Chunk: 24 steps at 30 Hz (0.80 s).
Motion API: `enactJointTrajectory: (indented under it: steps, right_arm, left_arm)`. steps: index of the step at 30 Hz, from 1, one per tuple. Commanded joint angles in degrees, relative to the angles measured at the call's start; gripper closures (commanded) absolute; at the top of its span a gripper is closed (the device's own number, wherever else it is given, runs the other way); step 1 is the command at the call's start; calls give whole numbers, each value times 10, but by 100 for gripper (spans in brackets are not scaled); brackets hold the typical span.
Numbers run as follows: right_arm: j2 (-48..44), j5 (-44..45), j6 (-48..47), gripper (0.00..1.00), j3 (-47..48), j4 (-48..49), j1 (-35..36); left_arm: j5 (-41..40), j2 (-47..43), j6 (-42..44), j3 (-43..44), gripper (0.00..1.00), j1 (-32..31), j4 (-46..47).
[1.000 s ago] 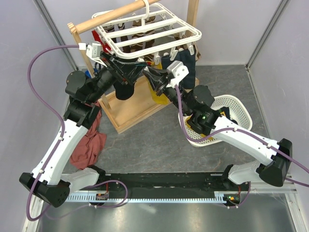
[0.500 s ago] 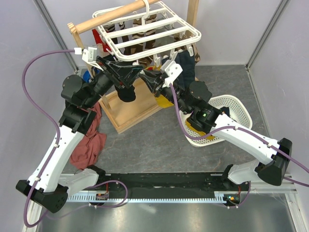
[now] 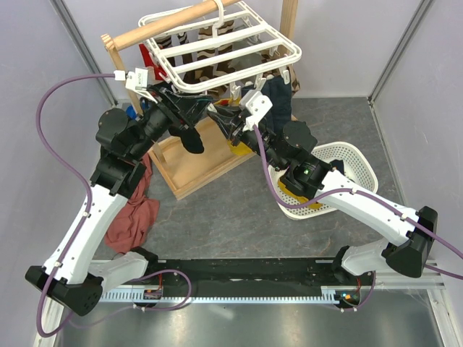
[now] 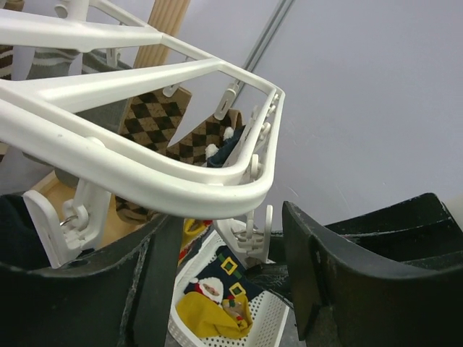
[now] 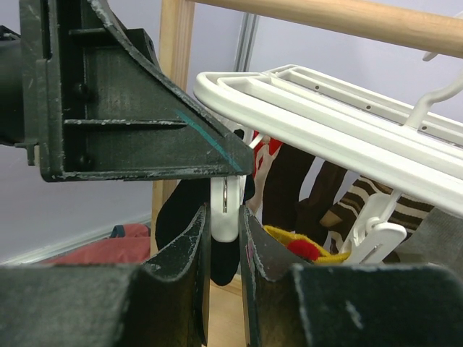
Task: Clip the socks to the hanger
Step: Open the clamp at the hanger.
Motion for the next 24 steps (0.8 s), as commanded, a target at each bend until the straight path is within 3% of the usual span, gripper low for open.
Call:
enactJointTrajectory:
  steps: [1,6,11,16,24]
  right_arm:
    - [4,-25,0,91,26,6,-3]
    - [4,-23,-2,91,26,2,-2]
    - [2,-18,-1,88,24,-2,-2]
    - [0,-3,7,76,26,-12,-2]
    - [-26,42,21,44,31,-72,-2]
  left_arm:
    - [-9,8,-30,31,40,1,19]
    - [-1,10,-31,35,51,1,16]
    - [-5,4,-14,31,72,1,0]
    - [-5,0,1,31,87,1,-14]
    - [-7,-1,15,30,93,1,-15]
